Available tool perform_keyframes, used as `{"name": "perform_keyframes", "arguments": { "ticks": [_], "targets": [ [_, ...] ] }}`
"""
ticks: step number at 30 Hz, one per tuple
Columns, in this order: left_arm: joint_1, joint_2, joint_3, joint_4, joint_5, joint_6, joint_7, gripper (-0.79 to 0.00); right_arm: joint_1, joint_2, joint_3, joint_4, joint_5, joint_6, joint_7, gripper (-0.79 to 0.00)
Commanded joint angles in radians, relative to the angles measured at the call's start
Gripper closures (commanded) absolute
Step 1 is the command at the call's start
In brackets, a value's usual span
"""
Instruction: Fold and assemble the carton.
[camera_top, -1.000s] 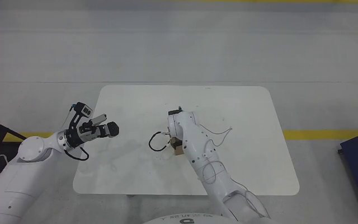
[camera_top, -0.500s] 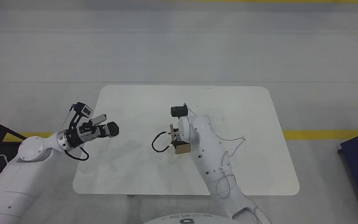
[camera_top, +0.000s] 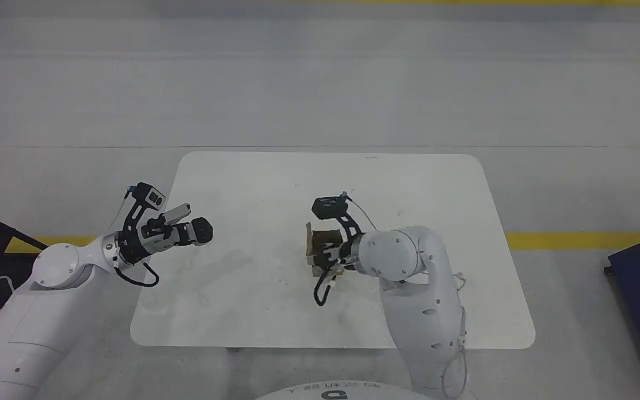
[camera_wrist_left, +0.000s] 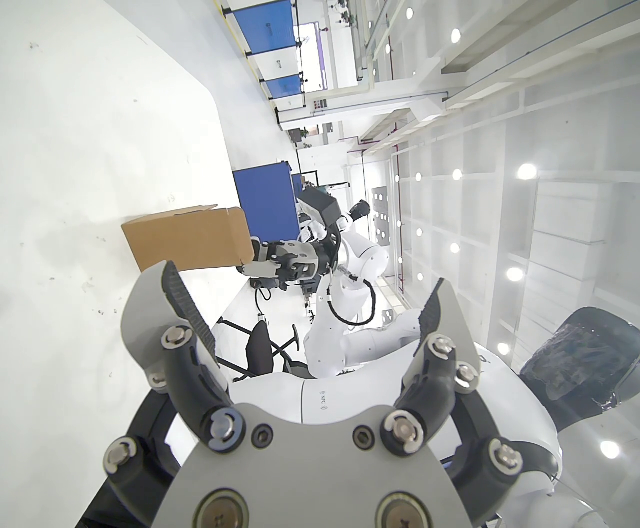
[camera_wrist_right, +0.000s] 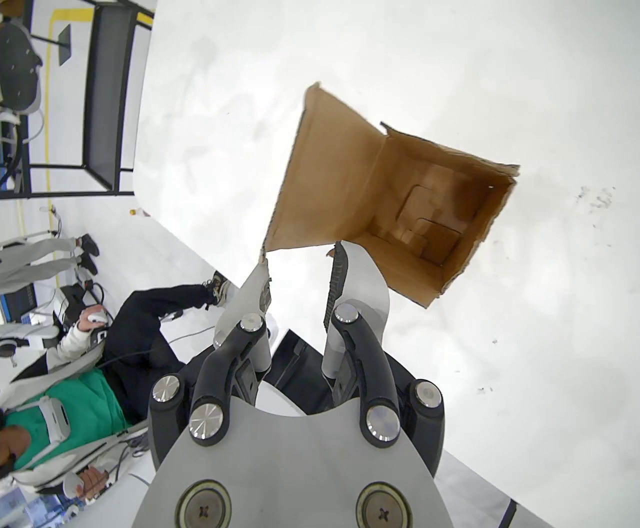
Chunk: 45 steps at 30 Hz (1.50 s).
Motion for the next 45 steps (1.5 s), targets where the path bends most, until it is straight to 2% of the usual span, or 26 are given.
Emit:
{"name": "perform_keyframes", "arguments": {
  "ticks": [1, 13, 16, 33, 36, 39, 41, 45],
  "targets": [
    [0.000, 0.000, 0.000, 0.000, 0.000, 0.000, 0.000, -0.785, 0.009, 0.008, 0.008, 0.023, 0.011, -0.009, 0.000, -0.283],
    [0.000, 0.000, 0.000, 0.000, 0.000, 0.000, 0.000, -0.785, 0.143, 0.049, 0.004, 0.216, 0.036, 0.092, 0.000, -0.277],
    [0.000, 0.000, 0.000, 0.000, 0.000, 0.000, 0.000, -0.785, 0.172, 0.058, -0.004, 0.260, 0.060, 0.091, 0.000, -0.271],
    [0.000, 0.000, 0.000, 0.000, 0.000, 0.000, 0.000, -0.785, 0.263, 0.098, -0.063, 0.398, 0.096, 0.160, 0.000, -0.262],
    [0.000, 0.000, 0.000, 0.000, 0.000, 0.000, 0.000, -0.785, 0.265, 0.105, -0.055, 0.389, 0.117, 0.153, -0.002, -0.268],
    [0.000, 0.000, 0.000, 0.000, 0.000, 0.000, 0.000, -0.785, 0.239, 0.112, -0.039, 0.336, 0.146, 0.136, -0.016, -0.256],
    [0.000, 0.000, 0.000, 0.000, 0.000, 0.000, 0.000, -0.785, 0.218, 0.119, -0.017, 0.292, 0.172, 0.128, -0.029, -0.274],
    [0.000, 0.000, 0.000, 0.000, 0.000, 0.000, 0.000, -0.785, 0.169, 0.129, 0.047, 0.217, 0.294, 0.100, -0.077, -0.296]
  ]
}}
